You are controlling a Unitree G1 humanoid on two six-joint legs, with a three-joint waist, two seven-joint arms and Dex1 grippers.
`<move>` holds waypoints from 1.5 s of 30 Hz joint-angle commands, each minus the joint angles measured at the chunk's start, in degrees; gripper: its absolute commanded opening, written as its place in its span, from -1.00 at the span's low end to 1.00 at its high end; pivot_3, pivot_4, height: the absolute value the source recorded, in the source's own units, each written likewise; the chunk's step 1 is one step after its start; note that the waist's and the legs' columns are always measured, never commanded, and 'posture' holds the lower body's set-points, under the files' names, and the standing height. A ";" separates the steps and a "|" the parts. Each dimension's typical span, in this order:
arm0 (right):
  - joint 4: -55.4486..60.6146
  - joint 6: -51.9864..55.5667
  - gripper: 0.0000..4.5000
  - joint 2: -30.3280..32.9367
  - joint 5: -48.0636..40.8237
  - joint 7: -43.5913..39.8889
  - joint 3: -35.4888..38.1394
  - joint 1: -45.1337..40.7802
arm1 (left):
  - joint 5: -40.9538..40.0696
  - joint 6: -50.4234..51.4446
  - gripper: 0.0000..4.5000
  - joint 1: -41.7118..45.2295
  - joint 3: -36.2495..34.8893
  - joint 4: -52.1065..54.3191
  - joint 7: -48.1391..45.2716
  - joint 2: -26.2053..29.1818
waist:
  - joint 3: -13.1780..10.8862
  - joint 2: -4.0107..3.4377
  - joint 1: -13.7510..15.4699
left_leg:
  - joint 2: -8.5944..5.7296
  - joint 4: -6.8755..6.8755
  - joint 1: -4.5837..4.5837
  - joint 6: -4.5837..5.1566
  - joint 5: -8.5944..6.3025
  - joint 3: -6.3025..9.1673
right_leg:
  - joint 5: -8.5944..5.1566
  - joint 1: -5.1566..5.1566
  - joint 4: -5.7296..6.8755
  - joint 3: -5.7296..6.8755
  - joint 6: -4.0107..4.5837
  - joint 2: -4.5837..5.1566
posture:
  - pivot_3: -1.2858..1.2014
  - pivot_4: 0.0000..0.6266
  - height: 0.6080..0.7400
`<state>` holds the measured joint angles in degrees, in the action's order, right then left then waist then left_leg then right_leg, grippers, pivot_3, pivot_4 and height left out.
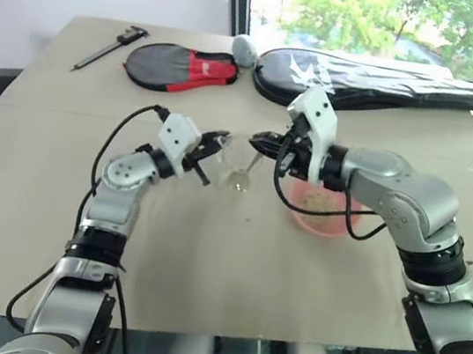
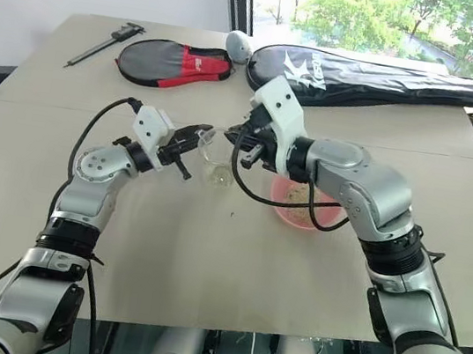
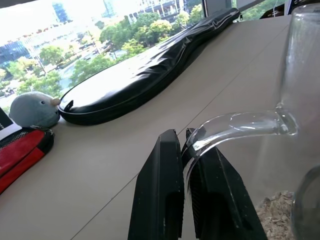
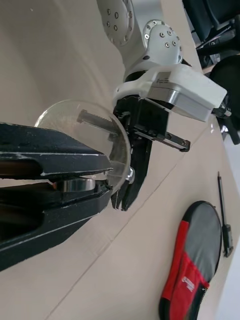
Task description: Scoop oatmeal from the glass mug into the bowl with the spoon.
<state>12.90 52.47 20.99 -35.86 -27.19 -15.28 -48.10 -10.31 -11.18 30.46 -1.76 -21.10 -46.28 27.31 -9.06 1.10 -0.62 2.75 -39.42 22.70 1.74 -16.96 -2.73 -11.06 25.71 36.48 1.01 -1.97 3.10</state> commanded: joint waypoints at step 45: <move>-16.94 32.17 -1.00 -14.77 -43.29 57.25 62.78 -7.96 | 2.11 -9.39 -0.99 8.70 -0.60 -12.73 8.55 -11.61 | 0.00 0.00 -0.11 | -0.02 0.01 0.01 0.02 0.00 0.02 | 0.00 0.00 0.13 -0.01 0.00 0.03 | 0.03 -0.52 1.00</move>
<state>-4.32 86.08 5.11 -76.48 27.54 47.04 -56.52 -7.48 -18.41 37.60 -1.62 -34.79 -38.48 15.80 -9.06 1.09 -0.73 2.74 -39.41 22.71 1.75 -16.96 -2.71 -11.06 25.71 36.60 1.00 -1.97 3.14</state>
